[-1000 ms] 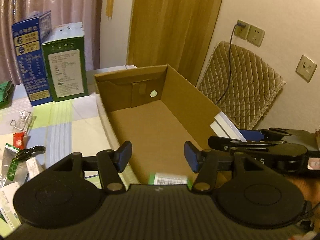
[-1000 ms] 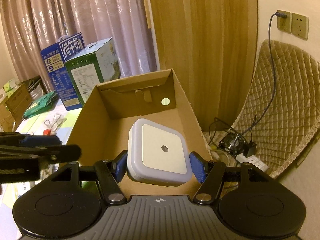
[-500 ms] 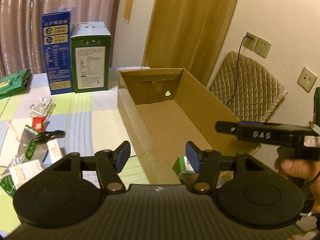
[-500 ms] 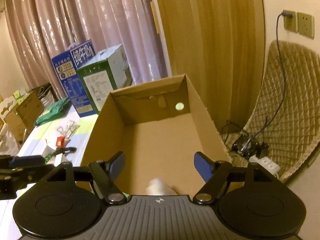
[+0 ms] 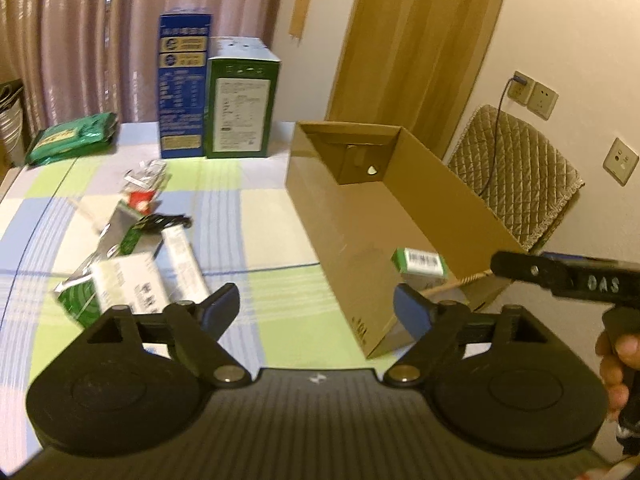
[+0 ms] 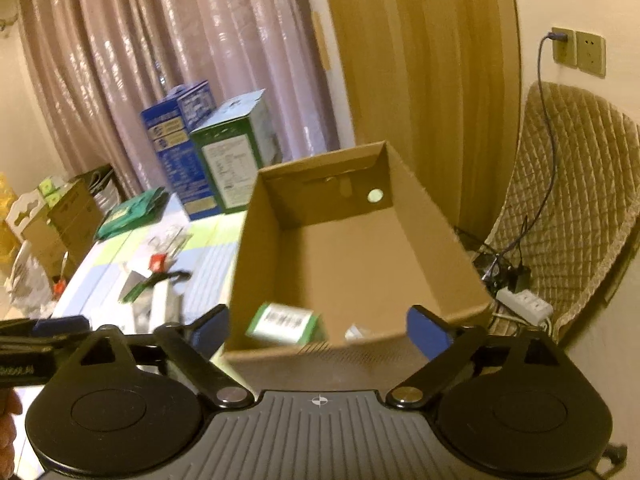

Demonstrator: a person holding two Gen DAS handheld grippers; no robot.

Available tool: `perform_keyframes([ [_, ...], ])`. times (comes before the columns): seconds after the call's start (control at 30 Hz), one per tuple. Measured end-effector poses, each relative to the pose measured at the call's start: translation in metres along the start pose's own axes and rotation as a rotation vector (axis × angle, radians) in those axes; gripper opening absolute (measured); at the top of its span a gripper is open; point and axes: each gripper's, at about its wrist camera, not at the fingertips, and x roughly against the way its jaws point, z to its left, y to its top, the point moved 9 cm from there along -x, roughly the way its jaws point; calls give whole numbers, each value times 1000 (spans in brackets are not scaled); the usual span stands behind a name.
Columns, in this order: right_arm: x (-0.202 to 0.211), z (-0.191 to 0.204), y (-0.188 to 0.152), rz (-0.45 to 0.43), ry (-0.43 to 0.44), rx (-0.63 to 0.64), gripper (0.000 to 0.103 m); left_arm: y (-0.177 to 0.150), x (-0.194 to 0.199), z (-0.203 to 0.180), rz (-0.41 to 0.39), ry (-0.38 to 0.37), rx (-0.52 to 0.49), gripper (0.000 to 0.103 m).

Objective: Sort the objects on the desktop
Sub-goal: 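Open the right gripper over the cardboard box while the left gripper releases the spray box inside, then move both open grippers back toward the remaining boxes on the table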

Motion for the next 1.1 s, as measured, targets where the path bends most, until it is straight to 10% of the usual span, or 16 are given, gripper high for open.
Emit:
perform_keyframes([
  [1.1,-14,151,-109,186,152,163,101,-86,90,151,38,212,40,97],
])
